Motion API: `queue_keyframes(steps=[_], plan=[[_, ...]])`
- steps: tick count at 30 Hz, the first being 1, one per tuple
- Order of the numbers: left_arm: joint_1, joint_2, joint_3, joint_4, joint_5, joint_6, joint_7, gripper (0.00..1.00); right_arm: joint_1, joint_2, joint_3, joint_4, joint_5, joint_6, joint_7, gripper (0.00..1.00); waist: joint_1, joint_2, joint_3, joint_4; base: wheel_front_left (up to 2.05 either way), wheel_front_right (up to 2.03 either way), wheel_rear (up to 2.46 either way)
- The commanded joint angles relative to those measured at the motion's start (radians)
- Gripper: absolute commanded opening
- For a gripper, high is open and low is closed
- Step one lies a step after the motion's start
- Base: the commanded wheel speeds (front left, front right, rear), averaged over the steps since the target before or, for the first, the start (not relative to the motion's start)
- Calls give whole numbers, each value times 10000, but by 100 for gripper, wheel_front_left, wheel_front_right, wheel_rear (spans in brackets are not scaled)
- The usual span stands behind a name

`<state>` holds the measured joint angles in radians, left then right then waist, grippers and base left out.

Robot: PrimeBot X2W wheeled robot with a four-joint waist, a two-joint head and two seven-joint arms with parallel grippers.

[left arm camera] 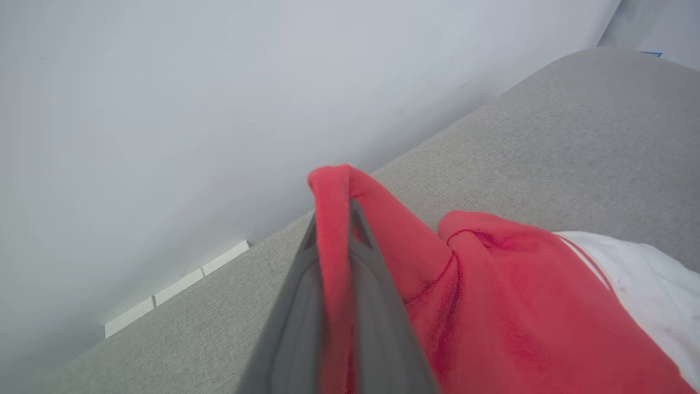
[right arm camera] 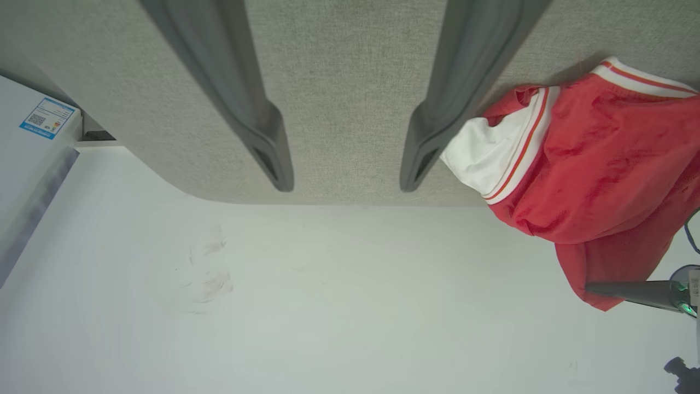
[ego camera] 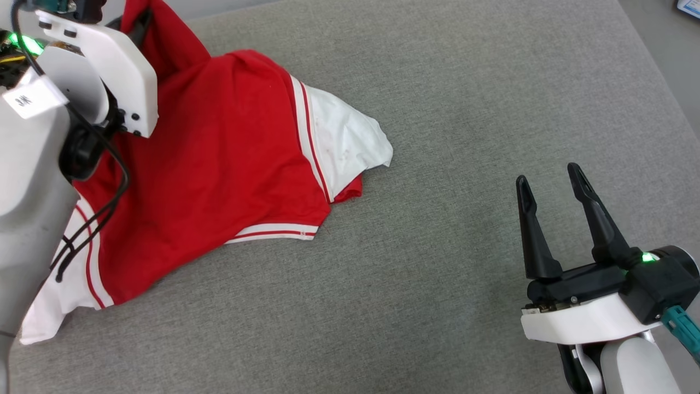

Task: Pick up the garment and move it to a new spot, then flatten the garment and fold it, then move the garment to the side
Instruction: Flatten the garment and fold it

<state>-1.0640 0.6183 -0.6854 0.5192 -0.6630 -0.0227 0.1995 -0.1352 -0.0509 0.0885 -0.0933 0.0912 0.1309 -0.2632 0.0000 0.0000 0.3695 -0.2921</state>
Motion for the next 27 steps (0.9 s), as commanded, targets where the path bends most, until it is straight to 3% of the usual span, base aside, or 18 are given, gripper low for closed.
queue_keyframes(steps=[1, 2, 9, 16, 23, 27], plan=[[21, -100, -84, 198, 72, -3, -152, 88, -58, 15, 13, 34, -4, -3, -22, 100, 0, 0, -14, 40, 0, 0, 0], [124, -183, -147, 369, 32, -91, -157, 100, -46, 13, 29, 43, -2, -3, -24, 100, 0, 0, -26, 67, 0, 0, 0], [419, -522, -90, 876, 90, -325, -1771, 100, -36, 13, -37, 76, -107, -3, -22, 100, 0, 0, -282, 392, 0, 0, 0], [1179, -489, 335, 294, 308, -58, -4253, 100, 148, 13, -381, 113, -354, -3, -24, 100, 0, 0, -936, 1044, 0, 0, 0], [3830, -56, 1873, -2601, 934, 1218, -4649, 100, 458, 12, -642, 115, -666, -3, -24, 100, 0, 0, -1677, 1898, 0, 0, 0], [5947, -128, 3023, -4101, 1112, 1771, -4645, 100, 616, 12, -705, 124, -769, -5, -22, 100, 0, 0, -1930, 2186, 0, 0, 0]])
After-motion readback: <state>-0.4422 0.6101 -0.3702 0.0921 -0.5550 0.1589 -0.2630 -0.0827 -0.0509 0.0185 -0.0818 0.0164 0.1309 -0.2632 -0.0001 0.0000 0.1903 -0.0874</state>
